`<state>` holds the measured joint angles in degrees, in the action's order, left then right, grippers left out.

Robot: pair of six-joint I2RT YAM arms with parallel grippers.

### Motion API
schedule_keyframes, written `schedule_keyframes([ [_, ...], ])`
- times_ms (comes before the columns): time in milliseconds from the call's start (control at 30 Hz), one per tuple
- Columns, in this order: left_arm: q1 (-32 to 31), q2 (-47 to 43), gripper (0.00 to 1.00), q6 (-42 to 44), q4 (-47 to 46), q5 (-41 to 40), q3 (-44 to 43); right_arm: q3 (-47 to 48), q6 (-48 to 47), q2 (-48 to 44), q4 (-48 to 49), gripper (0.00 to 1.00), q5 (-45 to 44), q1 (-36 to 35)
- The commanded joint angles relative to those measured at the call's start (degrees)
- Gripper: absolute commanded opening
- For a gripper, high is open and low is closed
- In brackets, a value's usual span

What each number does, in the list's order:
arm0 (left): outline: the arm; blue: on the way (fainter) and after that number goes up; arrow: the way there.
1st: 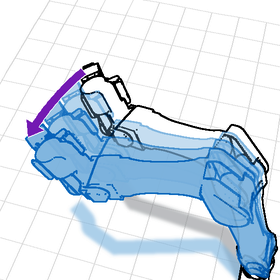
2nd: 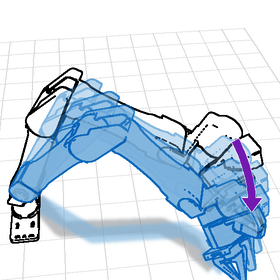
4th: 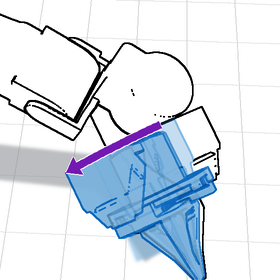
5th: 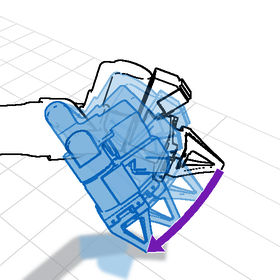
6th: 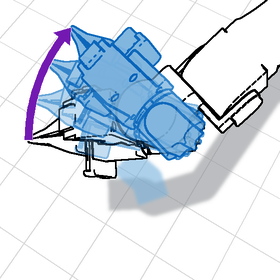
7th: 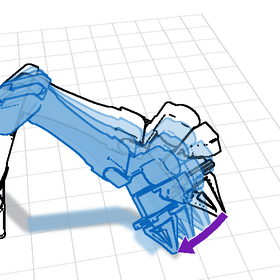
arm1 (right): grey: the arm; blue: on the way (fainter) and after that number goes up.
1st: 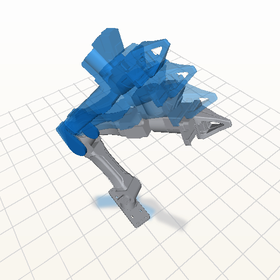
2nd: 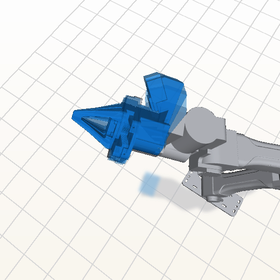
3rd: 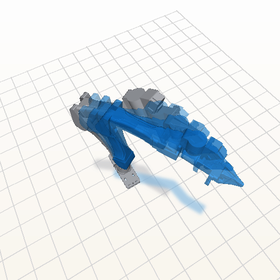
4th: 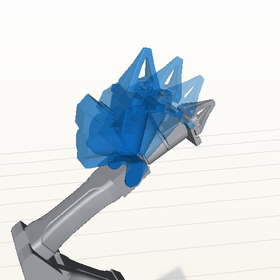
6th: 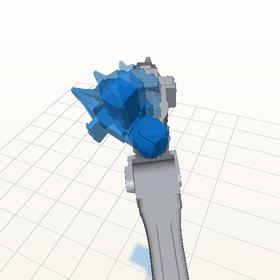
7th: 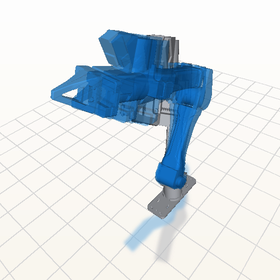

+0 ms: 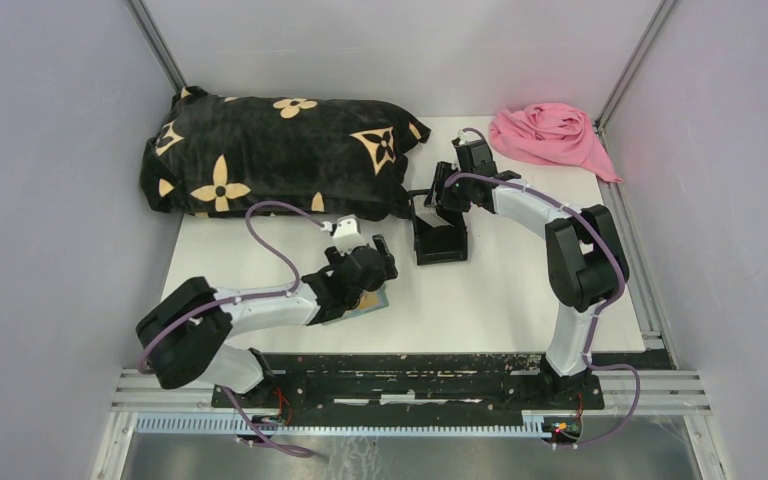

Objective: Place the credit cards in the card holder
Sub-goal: Pick up the credit card from the storage box.

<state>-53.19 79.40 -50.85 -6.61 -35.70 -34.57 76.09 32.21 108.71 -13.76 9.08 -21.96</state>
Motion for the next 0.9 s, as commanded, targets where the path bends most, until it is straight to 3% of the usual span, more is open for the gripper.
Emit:
schedule_keyframes([
  [0, 0.9, 5.5, 0.89, 3.5, -5.1, 4.2, -4.7, -0.2, 0.8, -1.6, 1.1, 0.54, 1.3, -0.1],
  [300, 1.9, 13.1, 0.89, 3.3, -7.4, 6.9, -8.8, -0.4, 1.1, -2.5, 1.1, 0.50, 1.9, -0.2],
  [867, 2.6, 18.3, 0.88, 3.8, -8.6, 9.3, -11.7, 0.5, 1.0, -3.6, -0.1, 0.43, 2.1, -1.5],
])
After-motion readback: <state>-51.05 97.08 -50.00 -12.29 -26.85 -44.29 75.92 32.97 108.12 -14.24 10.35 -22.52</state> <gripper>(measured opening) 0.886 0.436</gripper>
